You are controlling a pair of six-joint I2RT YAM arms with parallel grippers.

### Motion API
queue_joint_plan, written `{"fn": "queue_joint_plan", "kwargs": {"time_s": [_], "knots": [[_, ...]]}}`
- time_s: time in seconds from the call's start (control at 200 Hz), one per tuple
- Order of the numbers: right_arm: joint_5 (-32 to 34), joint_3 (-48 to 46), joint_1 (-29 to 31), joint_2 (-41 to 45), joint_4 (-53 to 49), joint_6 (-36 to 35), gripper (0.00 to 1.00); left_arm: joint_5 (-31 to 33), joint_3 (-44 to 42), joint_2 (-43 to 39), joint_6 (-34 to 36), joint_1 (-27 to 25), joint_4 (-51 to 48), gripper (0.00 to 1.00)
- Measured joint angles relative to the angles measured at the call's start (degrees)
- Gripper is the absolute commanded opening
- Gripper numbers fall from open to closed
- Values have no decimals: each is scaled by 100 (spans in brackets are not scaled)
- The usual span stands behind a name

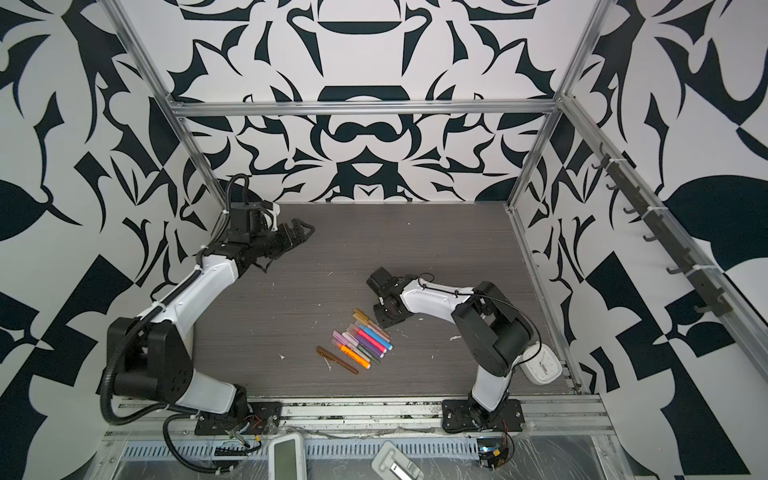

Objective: Open the pen caps
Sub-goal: 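Grasp the green-capped beige pen with the right gripper while the left arm rises, then lift the pen upright with the right gripper while the left gripper grasps its green cap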

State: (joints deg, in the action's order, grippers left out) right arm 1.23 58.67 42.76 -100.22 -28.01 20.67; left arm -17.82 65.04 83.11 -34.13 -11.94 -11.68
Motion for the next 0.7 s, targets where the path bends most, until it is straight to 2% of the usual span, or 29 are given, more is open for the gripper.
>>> {"fn": "queue_joint_plan", "kwargs": {"time_s": [0.2, 0.36, 0.545, 0.685, 0.7], "knots": [[-4, -249, 13, 205, 199, 17, 0, 304, -195, -909, -155, -726, 52, 99], [24, -776, 22, 890, 407, 26, 0, 446, -831, -1401, -446, -1252, 72, 99], [-39, -1552, 22, 2059, 907, 35, 0, 446, -1449, -861, -826, -1950, 103, 95], [-219, -1875, 24, 2575, 1174, -11, 0, 400, -1508, -168, -1021, -2474, 212, 86], [-243, -1893, 24, 2601, 1200, -15, 0, 396, -1499, -98, -1025, -2527, 232, 81]]}}
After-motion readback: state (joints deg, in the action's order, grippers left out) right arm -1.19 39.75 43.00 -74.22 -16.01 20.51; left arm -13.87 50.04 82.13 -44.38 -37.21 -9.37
